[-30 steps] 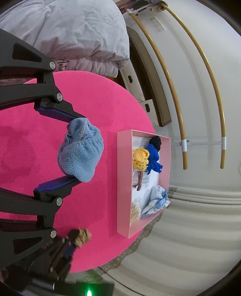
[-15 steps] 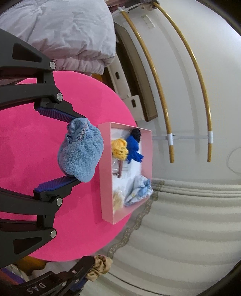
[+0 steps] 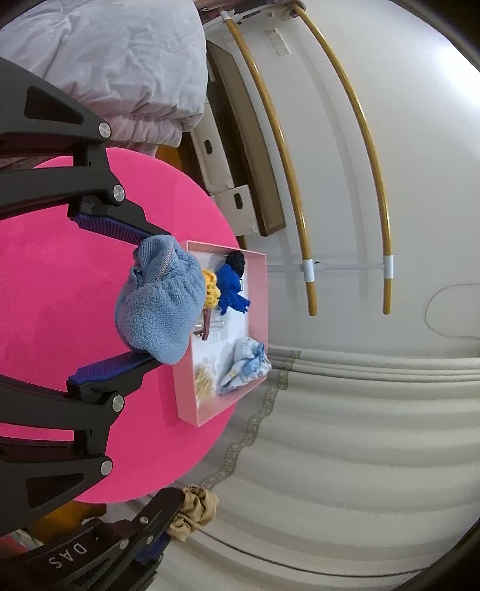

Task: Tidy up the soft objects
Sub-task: 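Lift the light-blue cap with the left tool while the right tool lifts the scrunchie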

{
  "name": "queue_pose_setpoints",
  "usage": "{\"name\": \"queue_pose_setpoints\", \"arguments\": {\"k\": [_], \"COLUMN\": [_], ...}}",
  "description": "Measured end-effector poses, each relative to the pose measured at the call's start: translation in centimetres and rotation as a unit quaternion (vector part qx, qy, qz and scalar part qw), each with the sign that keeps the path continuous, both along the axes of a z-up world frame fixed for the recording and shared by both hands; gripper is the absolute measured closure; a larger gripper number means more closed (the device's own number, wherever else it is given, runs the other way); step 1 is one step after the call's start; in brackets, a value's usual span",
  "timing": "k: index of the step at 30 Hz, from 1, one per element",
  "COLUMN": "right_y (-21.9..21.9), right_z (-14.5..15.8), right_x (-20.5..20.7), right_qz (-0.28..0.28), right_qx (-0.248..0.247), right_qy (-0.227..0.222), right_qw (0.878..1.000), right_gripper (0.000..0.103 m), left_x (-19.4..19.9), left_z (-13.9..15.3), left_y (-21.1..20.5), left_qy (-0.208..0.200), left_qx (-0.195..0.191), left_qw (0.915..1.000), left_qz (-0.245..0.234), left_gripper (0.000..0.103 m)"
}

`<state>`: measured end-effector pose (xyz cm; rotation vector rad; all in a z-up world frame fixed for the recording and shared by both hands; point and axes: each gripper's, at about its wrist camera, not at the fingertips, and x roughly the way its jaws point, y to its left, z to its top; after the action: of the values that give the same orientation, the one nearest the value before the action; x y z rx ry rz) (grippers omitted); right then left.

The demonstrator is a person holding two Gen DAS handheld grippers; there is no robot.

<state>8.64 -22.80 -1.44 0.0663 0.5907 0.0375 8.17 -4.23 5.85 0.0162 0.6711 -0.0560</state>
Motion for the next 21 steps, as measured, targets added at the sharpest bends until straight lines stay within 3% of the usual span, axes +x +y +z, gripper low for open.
{"name": "queue_pose_setpoints", "arguments": {"k": [5,21], "right_y": [0.1,0.2], "right_z": [-0.1,-0.3], "right_x": [-0.3,0.2], "right_qz": [0.005,0.011], "right_qx": [-0.001,-0.003], "right_qy": [0.001,0.003], "right_qw": [1.000,1.000], "right_gripper": [0.085,0.085], "left_x": [-0.2,1.1], "left_z": [0.2,0.4], "left_y": [0.3,0.1], "left_qy": [0.006,0.008], "left_qx": [-0.014,-0.008], "left_qw": [0.9998,0.9999], "left_qz": [-0.010,-0.005], "left_gripper": [0.050,0.050]}}
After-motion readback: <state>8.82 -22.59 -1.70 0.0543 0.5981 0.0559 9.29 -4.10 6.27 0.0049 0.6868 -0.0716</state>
